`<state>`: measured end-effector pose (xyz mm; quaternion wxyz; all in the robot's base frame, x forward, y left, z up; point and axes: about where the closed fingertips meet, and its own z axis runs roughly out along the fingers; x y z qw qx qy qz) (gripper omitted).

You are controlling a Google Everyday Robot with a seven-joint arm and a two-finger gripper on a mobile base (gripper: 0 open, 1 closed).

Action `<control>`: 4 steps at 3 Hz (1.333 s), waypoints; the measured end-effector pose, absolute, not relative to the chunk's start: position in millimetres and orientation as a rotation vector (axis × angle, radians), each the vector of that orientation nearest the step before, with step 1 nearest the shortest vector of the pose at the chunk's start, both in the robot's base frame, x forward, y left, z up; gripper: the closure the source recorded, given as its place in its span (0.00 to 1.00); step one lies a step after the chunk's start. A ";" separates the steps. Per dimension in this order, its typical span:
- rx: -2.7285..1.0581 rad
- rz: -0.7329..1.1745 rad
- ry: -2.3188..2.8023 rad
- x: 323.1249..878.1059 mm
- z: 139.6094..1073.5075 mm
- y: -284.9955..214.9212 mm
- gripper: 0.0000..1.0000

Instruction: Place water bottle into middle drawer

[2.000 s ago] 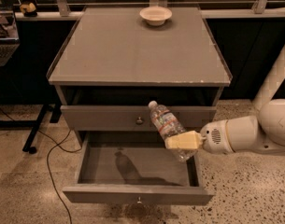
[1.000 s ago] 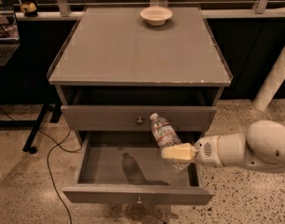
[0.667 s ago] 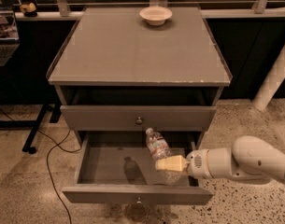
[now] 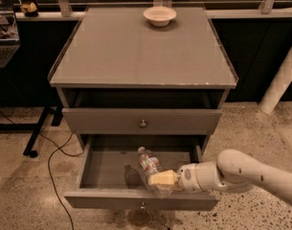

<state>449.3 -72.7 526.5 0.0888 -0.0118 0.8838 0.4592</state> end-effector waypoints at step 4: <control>-0.019 1.388 2.620 492.1 496.5 -53.1 1.00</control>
Offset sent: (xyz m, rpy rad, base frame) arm 0.0117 0.0123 -0.0176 0.0118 0.0182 0.0306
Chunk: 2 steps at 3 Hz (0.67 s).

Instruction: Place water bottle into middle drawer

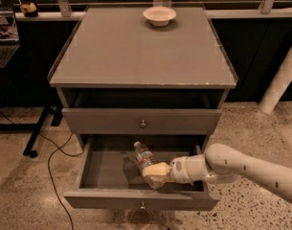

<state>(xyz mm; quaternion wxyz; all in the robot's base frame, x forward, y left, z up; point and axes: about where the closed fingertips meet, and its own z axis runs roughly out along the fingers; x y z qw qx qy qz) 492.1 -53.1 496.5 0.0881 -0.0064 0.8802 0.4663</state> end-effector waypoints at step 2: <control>-0.002 1.383 2.641 530.0 479.2 -40.6 1.00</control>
Offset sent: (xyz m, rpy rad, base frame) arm 0.0620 0.0155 -0.0260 -0.0243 0.0279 -0.0098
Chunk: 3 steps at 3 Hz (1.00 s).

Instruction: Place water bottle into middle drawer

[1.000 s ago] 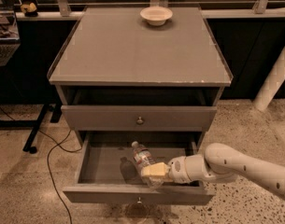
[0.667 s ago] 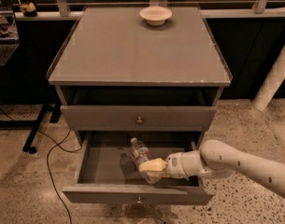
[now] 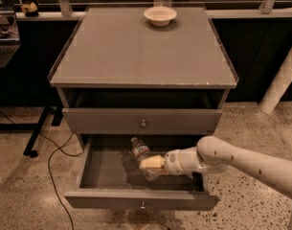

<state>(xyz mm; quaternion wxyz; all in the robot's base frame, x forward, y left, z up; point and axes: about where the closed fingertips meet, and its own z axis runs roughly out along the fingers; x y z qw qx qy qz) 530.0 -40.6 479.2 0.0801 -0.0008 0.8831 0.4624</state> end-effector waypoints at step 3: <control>0.117 1.272 2.723 556.9 439.8 -38.7 1.00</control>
Offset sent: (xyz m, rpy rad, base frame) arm 0.0353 -0.0040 -0.0382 -0.0922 0.0614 -0.0775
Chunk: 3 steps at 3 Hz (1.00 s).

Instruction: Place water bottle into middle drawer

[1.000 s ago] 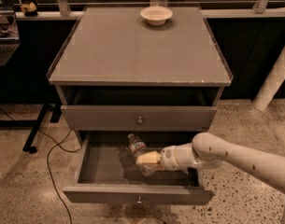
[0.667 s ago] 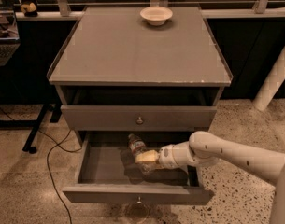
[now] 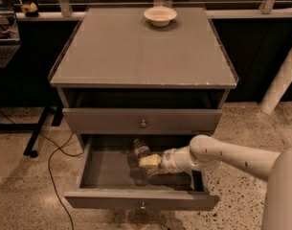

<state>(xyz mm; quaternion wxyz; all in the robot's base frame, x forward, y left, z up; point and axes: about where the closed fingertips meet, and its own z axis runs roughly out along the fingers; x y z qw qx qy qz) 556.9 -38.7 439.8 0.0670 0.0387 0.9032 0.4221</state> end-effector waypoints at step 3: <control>0.302 1.199 2.817 551.5 398.1 -44.9 0.93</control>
Offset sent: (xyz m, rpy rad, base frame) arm -0.0087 -0.0120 -0.0430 -0.0957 0.0758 -0.0973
